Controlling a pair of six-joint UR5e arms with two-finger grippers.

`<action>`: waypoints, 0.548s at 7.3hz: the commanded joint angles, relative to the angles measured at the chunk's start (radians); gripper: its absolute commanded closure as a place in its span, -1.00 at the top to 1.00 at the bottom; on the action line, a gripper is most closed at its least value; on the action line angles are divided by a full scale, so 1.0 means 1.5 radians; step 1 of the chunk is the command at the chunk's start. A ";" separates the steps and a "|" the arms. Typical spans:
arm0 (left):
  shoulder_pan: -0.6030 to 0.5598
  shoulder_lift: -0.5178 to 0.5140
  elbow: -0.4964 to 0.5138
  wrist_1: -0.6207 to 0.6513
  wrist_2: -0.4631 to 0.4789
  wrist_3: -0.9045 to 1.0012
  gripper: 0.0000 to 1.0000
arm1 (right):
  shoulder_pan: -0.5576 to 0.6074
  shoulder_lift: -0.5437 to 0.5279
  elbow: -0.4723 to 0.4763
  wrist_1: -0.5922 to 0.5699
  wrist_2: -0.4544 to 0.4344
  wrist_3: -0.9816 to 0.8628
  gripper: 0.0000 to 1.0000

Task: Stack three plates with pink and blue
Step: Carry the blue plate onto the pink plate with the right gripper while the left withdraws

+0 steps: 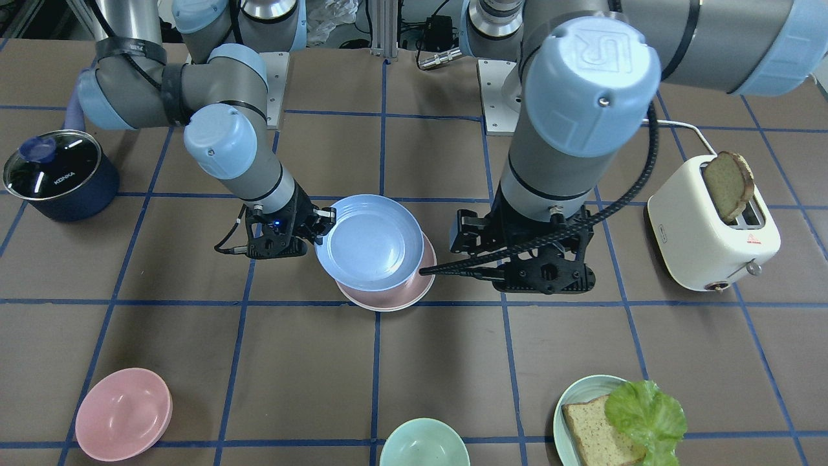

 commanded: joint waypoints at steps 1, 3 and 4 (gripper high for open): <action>0.025 0.010 -0.002 0.000 -0.006 0.043 1.00 | 0.026 0.016 -0.001 -0.021 -0.010 0.001 -1.00; 0.045 0.030 -0.005 0.002 -0.011 0.101 1.00 | 0.027 0.029 -0.001 -0.020 -0.024 0.002 0.68; 0.057 0.042 -0.012 0.000 -0.011 0.103 1.00 | 0.028 0.030 -0.010 -0.019 -0.031 0.002 1.00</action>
